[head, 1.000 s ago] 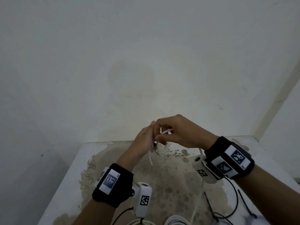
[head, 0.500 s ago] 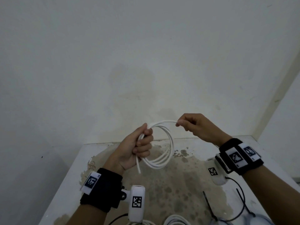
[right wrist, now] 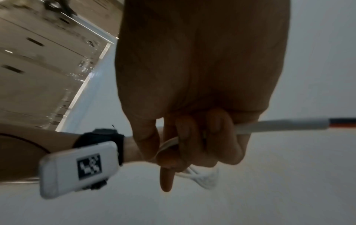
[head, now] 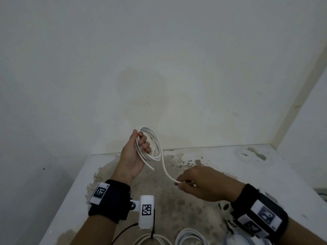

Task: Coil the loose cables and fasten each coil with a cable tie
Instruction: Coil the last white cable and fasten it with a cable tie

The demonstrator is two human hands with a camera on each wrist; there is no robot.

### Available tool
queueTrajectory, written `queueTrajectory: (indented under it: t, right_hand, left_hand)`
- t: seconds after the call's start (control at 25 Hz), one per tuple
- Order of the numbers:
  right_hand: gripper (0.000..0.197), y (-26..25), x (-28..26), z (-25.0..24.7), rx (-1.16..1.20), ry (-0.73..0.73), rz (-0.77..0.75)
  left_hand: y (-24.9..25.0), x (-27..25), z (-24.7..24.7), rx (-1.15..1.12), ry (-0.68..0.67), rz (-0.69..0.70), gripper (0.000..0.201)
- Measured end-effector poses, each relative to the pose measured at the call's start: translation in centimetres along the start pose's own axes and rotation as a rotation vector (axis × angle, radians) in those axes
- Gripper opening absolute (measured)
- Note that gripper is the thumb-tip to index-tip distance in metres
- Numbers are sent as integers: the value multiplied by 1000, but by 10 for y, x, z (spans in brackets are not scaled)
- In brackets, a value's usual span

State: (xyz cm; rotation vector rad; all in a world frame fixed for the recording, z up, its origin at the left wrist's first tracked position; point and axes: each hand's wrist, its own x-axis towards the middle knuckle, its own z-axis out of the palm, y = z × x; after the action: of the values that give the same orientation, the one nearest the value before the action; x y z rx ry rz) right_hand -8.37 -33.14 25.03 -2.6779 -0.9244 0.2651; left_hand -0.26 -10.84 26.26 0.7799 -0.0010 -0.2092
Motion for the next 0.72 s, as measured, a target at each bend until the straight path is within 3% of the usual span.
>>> queueTrajectory:
  t: [0.16,0.32,0.48,0.6,0.72]
  right_hand:
    - [23,-39,5,-30,-89,105,-164]
    - [14,-25,14,-56,26,320,-155]
    - [14,10,14,-50,292,508,-28]
    - [24,16,15,-26,331,643,-5]
    - [29,11,19,-5,522,657,43]
  left_hand:
    - [-22,-7,11,220,0,-109,38]
    - [-39,-27,28,559,-144,-241,44]
    - [-35,-36,40,422,-286,-428,50]
    - [-34,-32,43,300,-307,-519,51]
    - [-39,-27,49,264,-291,-547,48]
